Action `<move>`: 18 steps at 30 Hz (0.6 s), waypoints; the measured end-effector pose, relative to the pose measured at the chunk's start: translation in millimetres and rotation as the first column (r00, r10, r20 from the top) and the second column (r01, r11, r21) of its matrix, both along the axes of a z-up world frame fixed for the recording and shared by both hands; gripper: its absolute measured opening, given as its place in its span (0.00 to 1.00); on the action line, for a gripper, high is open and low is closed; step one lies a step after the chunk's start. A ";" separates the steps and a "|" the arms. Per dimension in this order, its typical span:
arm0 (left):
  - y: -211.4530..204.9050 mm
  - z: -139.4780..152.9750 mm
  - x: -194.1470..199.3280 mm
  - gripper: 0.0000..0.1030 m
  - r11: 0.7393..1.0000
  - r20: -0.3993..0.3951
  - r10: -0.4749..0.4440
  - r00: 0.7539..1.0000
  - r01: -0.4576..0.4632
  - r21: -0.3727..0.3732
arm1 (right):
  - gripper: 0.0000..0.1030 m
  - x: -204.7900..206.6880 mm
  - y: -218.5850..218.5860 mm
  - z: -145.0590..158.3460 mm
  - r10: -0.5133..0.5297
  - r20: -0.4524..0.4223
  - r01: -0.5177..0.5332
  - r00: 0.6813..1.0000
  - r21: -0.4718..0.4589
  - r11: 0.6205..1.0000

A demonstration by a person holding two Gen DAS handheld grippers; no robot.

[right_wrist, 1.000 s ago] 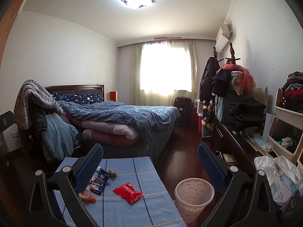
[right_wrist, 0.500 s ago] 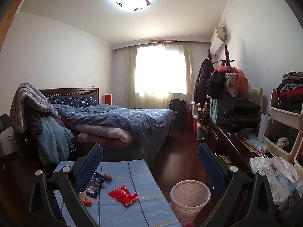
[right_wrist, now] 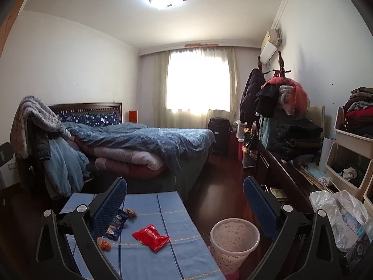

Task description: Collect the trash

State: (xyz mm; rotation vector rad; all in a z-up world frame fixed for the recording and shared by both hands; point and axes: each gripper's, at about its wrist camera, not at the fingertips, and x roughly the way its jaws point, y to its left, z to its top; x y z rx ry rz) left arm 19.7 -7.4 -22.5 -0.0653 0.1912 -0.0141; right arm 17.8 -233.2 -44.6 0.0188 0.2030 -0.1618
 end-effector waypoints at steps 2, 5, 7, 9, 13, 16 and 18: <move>0.9 -7.1 10.8 0.97 1.000 -0.029 0.000 1.000 0.000 -0.001 | 0.97 8.7 2.7 -4.3 0.013 -0.027 -0.013 1.000 -0.002 1.000; 6.7 -19.4 28.5 0.97 1.000 -0.068 0.012 0.998 -0.012 -0.001 | 0.97 21.4 7.0 -13.8 0.030 -0.060 -0.031 0.998 -0.002 1.000; 13.0 -30.9 41.7 0.97 1.000 -0.106 0.022 0.994 -0.023 -0.002 | 0.97 33.5 10.8 -21.9 0.044 -0.090 -0.044 0.995 -0.003 0.999; 20.5 -47.7 58.5 0.97 0.999 -0.160 0.036 0.987 -0.037 -0.007 | 0.97 45.2 14.3 -32.1 0.057 -0.123 -0.058 0.991 -0.003 0.998; 39.9 -88.5 96.4 0.97 0.997 -0.285 0.068 0.956 -0.076 -0.019 | 0.97 74.4 19.8 -58.9 0.078 -0.204 -0.080 0.976 0.002 0.997; 55.2 -121.3 121.9 0.97 0.995 -0.356 0.080 0.931 -0.095 -0.025 | 0.97 101.6 22.3 -83.8 0.101 -0.285 -0.097 0.953 0.026 0.995; 61.5 -145.9 141.2 0.97 0.995 -0.408 0.077 0.910 -0.096 -0.025 | 0.97 118.0 24.4 -99.0 0.119 -0.330 -0.110 0.936 0.044 0.993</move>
